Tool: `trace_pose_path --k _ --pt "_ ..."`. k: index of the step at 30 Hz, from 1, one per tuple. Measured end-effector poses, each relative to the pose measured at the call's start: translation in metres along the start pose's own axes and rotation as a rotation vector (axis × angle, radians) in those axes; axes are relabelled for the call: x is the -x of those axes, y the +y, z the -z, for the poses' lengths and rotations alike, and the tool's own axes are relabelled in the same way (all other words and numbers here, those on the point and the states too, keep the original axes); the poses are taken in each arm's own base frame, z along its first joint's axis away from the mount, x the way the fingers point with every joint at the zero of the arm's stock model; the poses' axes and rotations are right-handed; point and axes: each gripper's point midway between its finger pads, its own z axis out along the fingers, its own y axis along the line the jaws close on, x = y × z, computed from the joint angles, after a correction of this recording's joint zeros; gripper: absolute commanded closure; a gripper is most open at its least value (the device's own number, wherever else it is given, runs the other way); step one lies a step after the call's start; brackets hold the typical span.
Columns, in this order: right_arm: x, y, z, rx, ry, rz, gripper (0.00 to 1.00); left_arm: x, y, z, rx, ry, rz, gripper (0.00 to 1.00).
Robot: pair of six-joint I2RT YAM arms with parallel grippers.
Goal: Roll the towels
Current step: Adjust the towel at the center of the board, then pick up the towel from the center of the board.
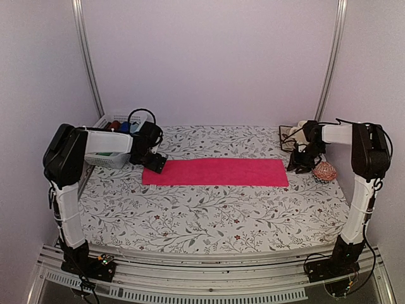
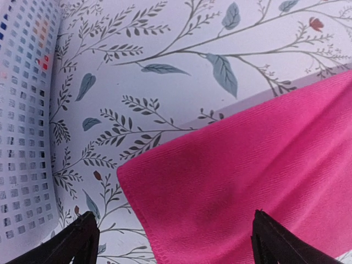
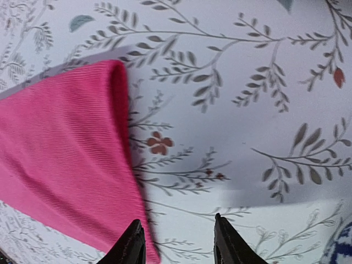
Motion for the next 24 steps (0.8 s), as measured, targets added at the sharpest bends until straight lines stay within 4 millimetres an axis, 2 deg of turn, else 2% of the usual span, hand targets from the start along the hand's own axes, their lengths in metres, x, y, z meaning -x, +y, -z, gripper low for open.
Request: trace_pose_path --k 7,11,15,24 --pt "0.006 0.033 0.001 0.144 -0.022 -0.024 0.48 0.012 -0.013 0.026 -0.024 -0.057 -0.022 0.03" --pt "0.006 0.039 -0.005 0.145 -0.013 -0.021 0.48 0.018 -0.012 0.035 -0.028 -0.083 -0.017 0.03" --pt "0.004 0.043 -0.018 0.131 0.007 -0.010 0.49 0.014 -0.011 0.038 -0.025 -0.081 -0.020 0.03" --pt "0.005 0.054 -0.024 0.130 -0.002 0.000 0.65 0.017 -0.003 0.055 -0.016 -0.105 -0.025 0.03"
